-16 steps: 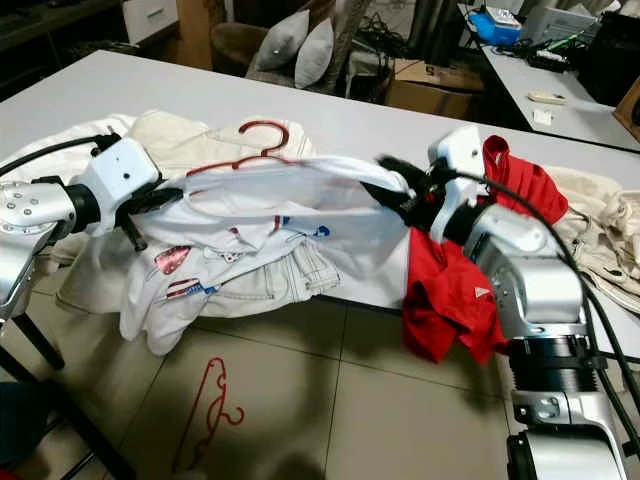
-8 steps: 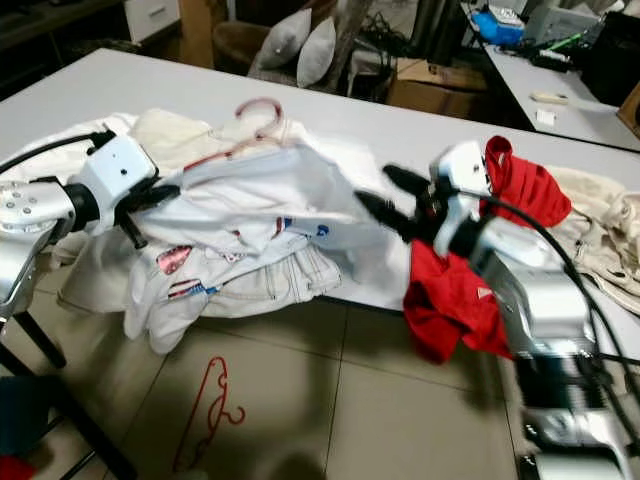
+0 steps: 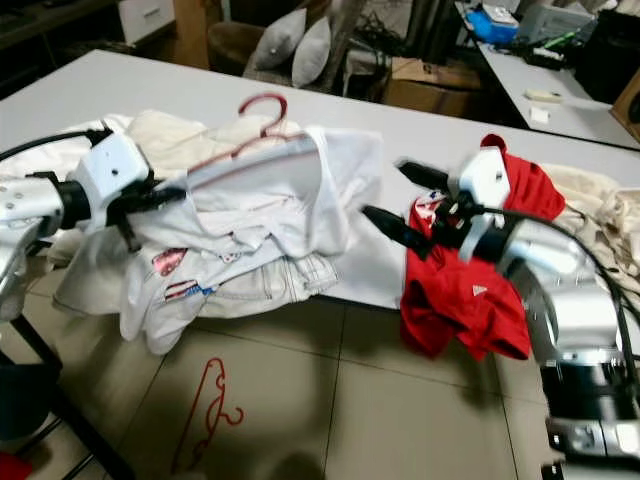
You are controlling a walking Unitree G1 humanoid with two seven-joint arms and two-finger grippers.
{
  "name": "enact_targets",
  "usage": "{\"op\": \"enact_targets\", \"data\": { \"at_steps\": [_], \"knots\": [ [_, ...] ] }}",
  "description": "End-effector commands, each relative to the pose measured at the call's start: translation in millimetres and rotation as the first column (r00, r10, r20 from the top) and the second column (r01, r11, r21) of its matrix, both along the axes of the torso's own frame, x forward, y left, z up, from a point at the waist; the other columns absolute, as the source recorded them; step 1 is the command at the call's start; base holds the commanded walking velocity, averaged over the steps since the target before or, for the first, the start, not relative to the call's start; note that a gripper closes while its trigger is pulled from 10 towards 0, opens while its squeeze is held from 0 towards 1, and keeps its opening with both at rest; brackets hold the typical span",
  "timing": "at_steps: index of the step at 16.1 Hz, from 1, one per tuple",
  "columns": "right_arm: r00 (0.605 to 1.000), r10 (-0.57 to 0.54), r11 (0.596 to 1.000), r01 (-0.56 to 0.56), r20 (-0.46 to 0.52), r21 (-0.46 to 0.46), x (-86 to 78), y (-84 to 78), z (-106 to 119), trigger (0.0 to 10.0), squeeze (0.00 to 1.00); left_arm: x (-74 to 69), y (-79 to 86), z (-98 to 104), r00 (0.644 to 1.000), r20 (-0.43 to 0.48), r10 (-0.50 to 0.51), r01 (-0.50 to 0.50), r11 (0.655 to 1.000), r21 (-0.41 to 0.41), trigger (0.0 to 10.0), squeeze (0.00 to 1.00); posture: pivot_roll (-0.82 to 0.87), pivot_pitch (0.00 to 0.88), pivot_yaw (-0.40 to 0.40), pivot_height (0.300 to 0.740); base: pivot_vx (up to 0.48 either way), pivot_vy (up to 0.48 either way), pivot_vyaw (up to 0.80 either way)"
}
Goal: Hang hanger
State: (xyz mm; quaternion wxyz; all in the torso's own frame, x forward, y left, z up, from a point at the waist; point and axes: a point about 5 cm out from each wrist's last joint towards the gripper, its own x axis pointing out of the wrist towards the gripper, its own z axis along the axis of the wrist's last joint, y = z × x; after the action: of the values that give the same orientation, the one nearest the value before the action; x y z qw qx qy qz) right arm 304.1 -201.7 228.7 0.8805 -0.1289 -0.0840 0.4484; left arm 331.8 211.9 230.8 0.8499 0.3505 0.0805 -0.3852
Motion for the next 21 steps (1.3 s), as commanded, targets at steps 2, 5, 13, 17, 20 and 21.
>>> {"op": "enact_targets", "data": {
  "at_steps": [2, 5, 13, 17, 20, 21],
  "knots": [
    [0.985, 0.167, 0.974, -0.157, 0.049, -0.164, -3.9, 12.2, 11, 10.0, 1.00, -9.2, -13.2, 9, 0.981, -0.028, -0.190, 0.192, 0.980, 0.048, 0.0, 0.00, 0.15, 0.000, -0.085, 0.740, 0.000, 0.000, 0.00],
    [0.959, 0.261, 0.928, -0.217, 0.112, -0.302, 6.7, 33.5, 20, 10.0, 0.00, -12.8, -26.1, 16, 0.955, -0.051, -0.293, 0.297, 0.949, 0.103, 0.0, 0.00, 0.16, 0.000, -0.090, 0.740, 0.000, 0.000, 0.00],
    [0.917, 0.395, 0.870, -0.351, 0.063, -0.346, 24.2, 62.4, 21, 0.0, 0.00, -10.5, -28.5, 33, 0.946, -0.016, -0.323, 0.318, 0.920, 0.228, 0.0, 0.00, 0.18, 0.000, -0.104, 0.740, 0.000, 0.000, 0.00],
    [0.920, 0.390, 0.868, -0.355, 0.035, -0.349, 29.0, 64.4, 19, 0.0, 0.00, -11.1, -31.9, 36, 0.941, -0.009, -0.339, 0.332, 0.914, 0.233, 0.0, 0.00, 0.18, 0.000, -0.101, 0.740, 0.000, 0.000, 0.00],
    [0.926, 0.377, 0.869, -0.353, 0.002, -0.346, 32.3, 65.3, 15, 0.0, 0.00, -10.5, -35.3, 39, 0.937, 0.009, -0.350, 0.337, 0.909, 0.247, 0.0, 0.00, 0.18, 0.000, -0.099, 0.740, 0.000, 0.000, 0.00],
    [0.927, 0.376, 0.868, -0.356, -0.010, -0.345, 33.2, 65.0, 14, 0.0, 0.00, -9.7, -34.7, 40, 0.938, 0.017, -0.346, 0.330, 0.909, 0.256, 0.0, 0.00, 0.18, 0.000, -0.097, 0.740, 0.000, 0.000, 0.00]
  ]
}}
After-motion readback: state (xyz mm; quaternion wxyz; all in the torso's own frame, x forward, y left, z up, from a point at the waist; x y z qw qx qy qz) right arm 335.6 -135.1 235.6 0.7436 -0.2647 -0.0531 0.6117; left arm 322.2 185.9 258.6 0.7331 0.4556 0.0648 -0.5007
